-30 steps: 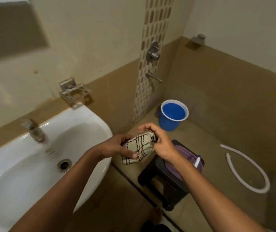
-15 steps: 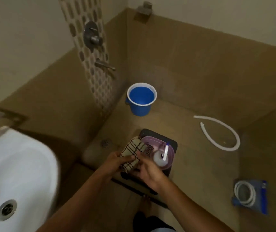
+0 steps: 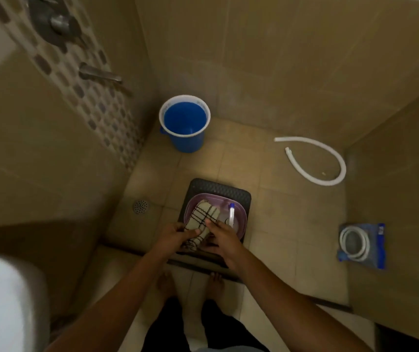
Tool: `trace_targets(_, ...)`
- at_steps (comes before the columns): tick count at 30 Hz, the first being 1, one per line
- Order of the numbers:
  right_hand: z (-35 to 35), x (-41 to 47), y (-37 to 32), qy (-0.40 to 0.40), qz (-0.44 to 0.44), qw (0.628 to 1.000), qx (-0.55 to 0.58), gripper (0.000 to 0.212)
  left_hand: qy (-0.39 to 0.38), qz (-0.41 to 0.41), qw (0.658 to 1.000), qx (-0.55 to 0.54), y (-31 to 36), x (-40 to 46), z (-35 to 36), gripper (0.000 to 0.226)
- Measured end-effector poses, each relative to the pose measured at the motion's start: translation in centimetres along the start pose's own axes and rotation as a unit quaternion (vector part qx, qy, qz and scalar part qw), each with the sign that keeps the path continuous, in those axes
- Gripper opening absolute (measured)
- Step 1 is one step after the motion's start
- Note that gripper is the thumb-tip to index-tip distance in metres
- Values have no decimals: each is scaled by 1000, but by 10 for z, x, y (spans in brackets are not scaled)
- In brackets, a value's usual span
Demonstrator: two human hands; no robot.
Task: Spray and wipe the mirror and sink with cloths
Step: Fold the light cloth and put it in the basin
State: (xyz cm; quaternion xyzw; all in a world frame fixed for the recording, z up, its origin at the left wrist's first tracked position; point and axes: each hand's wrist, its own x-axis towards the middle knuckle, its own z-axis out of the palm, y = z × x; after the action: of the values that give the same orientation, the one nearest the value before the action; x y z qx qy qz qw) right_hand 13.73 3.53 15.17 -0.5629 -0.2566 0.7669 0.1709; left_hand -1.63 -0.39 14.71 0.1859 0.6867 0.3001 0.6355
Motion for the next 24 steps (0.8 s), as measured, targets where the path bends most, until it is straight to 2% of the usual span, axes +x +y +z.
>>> trace_targets(3, -2, 23, 11, 33, 8, 999, -11, 22, 1, 7, 999, 38, -11, 21, 0, 16)
trace_targets(5, 0, 39, 16, 87, -6, 994, -59, 25, 3, 3, 998, 63, -19, 36, -4, 14)
trace_targets(8, 4, 67, 18, 182, -55, 964, -187, 29, 29, 8, 990, 135, -30, 64, -19, 29)
trace_targets(12, 11, 101, 17, 218, -72, 929, -289, 34, 75, 23, 973, 216, -34, 99, -43, 28)
trace_targets(17, 17, 138, 13, 230, -15, 922, -310, 35, 92, 33, 959, 266, -35, 142, -54, 40)
trace_targets(24, 17, 191, 33, 233, 74, 935, -256, 31, 55, 31, 950, 306, -52, 182, -45, 42)
